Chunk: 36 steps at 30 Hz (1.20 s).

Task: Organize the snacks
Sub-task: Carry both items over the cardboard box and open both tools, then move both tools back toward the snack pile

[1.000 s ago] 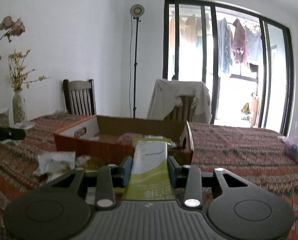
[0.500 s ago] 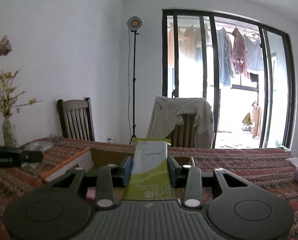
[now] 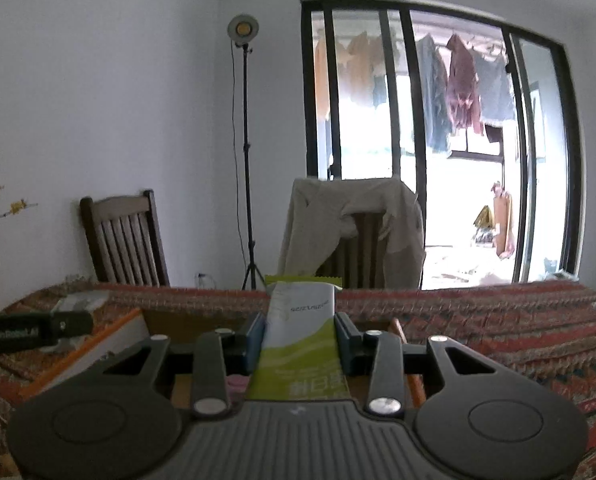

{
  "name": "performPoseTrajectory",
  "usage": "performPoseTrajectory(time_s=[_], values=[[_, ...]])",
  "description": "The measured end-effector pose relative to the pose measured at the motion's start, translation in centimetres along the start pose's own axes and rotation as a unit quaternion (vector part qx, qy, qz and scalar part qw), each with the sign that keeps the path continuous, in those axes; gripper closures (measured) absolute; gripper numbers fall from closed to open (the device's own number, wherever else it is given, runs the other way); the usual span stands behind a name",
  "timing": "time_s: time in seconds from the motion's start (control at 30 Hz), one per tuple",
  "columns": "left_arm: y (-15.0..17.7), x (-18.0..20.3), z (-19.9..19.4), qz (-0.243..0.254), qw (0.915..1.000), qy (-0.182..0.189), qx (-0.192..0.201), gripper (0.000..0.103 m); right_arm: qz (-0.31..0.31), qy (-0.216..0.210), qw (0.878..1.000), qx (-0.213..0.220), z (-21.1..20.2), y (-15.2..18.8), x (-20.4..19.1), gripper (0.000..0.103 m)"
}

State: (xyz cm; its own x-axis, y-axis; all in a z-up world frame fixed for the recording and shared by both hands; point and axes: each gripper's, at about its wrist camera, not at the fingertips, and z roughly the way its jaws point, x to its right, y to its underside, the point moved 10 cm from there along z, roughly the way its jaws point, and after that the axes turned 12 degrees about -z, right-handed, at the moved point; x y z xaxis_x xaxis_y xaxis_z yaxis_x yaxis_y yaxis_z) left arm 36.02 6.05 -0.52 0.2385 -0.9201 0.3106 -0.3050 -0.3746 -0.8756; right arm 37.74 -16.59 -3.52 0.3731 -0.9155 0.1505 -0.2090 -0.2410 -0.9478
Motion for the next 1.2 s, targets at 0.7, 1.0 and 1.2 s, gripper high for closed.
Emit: performPoseTrajectory(time_s=[0.7, 1.0, 1.2], values=[[1.3, -0.6, -1.0, -0.013, 0.9995, 0.018, 0.024, 0.0, 0.005, -0.006, 1.0, -0.024, -0.4, 2.0, -0.1, 0.0], [1.8, -0.3, -1.3, -0.001, 0.9996, 0.014, 0.023, 0.0, -0.019, 0.005, 1.0, -0.022, -0.9, 2.0, -0.6, 0.0], [1.8, 0.3, -1.9, 0.004, 0.9993, 0.02, 0.031, 0.0, -0.013, 0.011, 1.0, -0.02, -1.2, 1.8, -0.1, 0.0]])
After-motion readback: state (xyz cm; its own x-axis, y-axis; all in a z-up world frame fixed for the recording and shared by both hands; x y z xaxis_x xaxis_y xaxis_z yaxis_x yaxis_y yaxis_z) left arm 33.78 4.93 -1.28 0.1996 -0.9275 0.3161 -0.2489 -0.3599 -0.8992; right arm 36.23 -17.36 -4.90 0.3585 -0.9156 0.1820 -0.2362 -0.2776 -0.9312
